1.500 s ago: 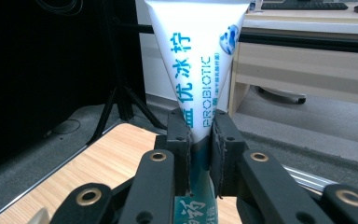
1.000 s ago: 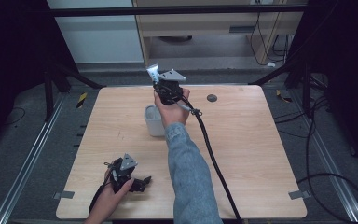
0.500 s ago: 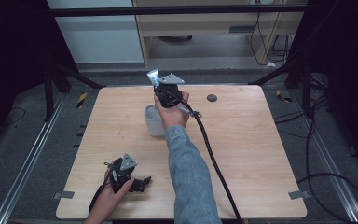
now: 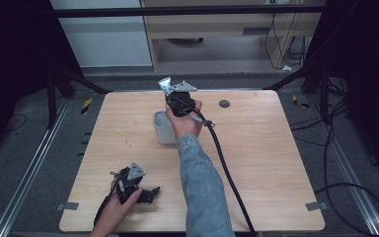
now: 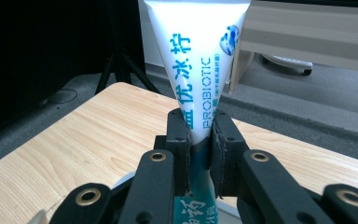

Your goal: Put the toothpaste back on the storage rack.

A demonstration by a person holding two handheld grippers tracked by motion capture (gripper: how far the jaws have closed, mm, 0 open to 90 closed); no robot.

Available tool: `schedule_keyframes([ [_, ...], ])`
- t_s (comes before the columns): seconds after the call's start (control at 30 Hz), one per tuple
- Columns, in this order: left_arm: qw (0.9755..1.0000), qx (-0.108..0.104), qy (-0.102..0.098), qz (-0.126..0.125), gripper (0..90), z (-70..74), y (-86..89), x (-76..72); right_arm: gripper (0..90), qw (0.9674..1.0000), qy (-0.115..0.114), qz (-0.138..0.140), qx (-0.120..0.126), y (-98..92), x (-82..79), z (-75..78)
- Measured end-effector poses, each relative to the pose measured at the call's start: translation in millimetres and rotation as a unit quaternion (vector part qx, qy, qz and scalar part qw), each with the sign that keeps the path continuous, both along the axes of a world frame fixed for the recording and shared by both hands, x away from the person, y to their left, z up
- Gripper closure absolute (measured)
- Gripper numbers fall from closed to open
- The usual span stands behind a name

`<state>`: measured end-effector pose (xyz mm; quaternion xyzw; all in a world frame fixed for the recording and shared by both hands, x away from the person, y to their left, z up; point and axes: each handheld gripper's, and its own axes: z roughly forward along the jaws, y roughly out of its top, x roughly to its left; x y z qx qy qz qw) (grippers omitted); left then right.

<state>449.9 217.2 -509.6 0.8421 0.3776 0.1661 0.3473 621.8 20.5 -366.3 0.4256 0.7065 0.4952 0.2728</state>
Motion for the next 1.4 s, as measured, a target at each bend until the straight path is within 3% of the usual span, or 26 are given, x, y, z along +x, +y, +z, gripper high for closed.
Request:
schedule_keyframes([
  [1.4,1.0,0.0,0.0,0.0,0.0,0.0,0.0,0.1,79.4,0.999,0.029,0.008,-0.033,-2.8,-6.2,-17.8],
])
